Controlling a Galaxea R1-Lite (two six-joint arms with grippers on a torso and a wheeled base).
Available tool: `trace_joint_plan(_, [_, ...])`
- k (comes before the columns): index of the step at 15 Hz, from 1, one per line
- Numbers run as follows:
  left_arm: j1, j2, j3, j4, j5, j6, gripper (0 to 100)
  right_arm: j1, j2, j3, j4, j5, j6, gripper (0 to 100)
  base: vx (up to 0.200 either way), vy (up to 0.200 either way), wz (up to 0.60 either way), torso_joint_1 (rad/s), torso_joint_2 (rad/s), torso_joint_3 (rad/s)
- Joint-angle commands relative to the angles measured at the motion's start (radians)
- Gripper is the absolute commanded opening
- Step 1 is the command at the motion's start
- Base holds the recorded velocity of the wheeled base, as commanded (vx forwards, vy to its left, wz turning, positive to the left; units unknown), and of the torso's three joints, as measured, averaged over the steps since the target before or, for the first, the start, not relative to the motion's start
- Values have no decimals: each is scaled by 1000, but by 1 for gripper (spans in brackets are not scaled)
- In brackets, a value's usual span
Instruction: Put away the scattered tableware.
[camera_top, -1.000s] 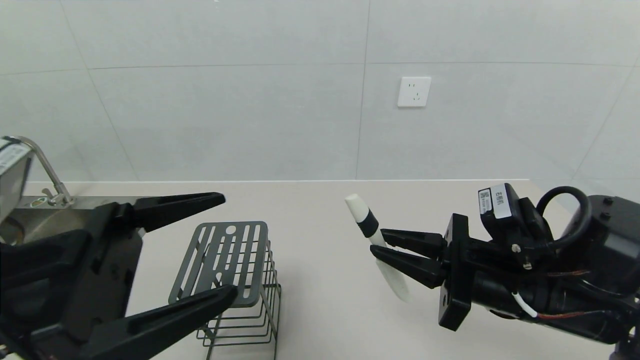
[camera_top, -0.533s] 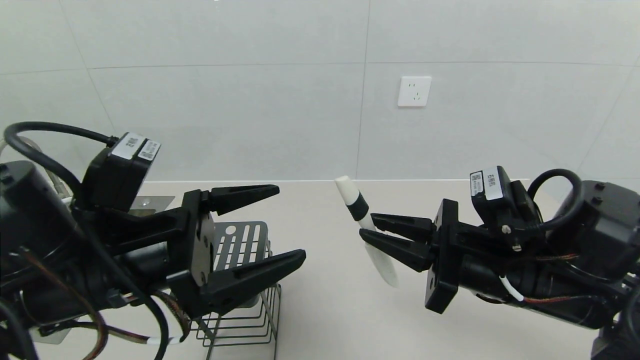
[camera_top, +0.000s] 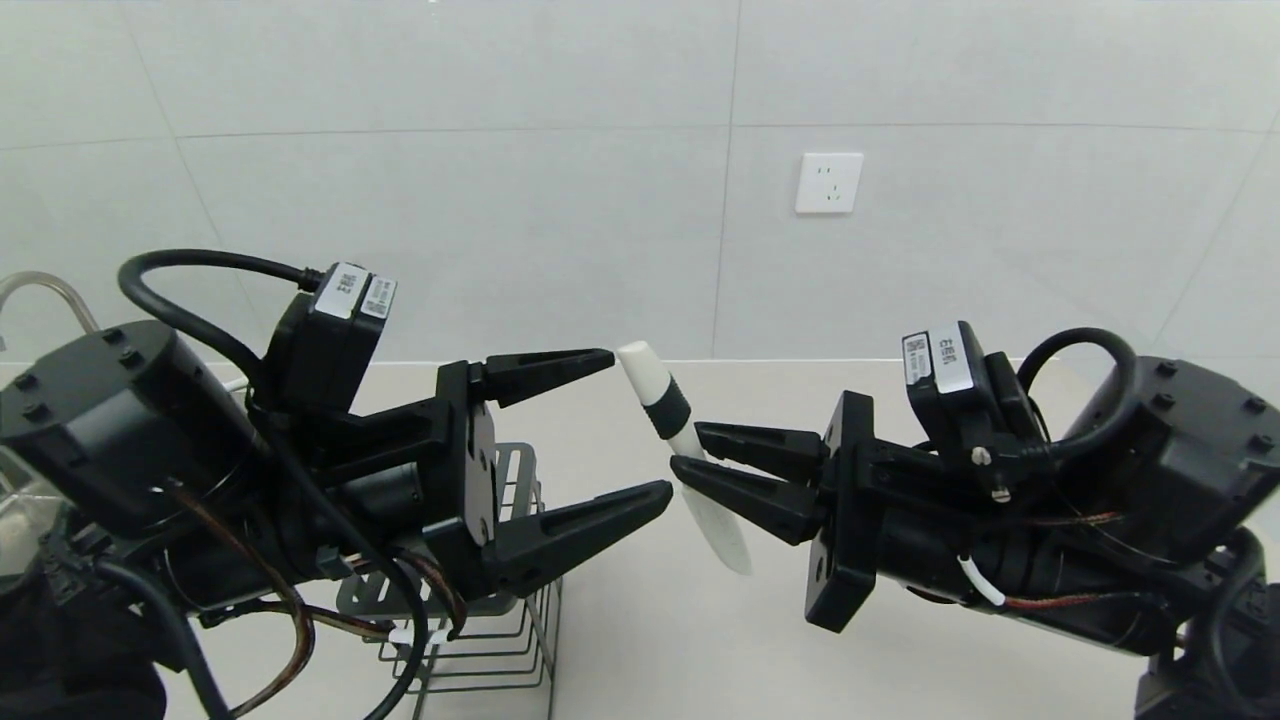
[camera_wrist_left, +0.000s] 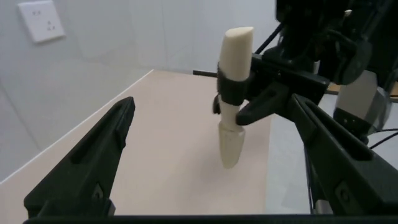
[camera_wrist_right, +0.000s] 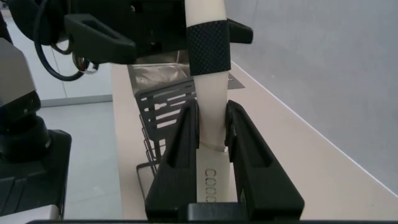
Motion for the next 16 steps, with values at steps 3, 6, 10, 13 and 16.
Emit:
trace_joint_plan(3, [-7, 31, -39, -2, -3, -3, 100, 6, 6, 0, -5, 2, 0, 0, 0, 0, 0, 0, 0, 0])
trace_joint_plan(6, [-48, 50, -82, -5, -3, -62, 100, 23, 4, 4, -8, 3, 0, 0, 0, 0, 0, 0, 0, 0])
trace_joint_plan(10, [-56, 113, -96, -122, -3, -117, 100, 21, 3, 9, -48, 2, 1, 0, 0, 0, 0, 0, 0, 0])
trace_joint_plan(13, [-57, 159, -105, -197, -2, -172, 100, 19, 4, 3, -48, 2, 0, 0, 0, 0, 0, 0, 0, 0])
trace_joint_plan(16, [-48, 171, -110, -214, 0, -174, 100, 18, 6, -5, -49, 2, 0, 0, 0, 0, 0, 0, 0, 0])
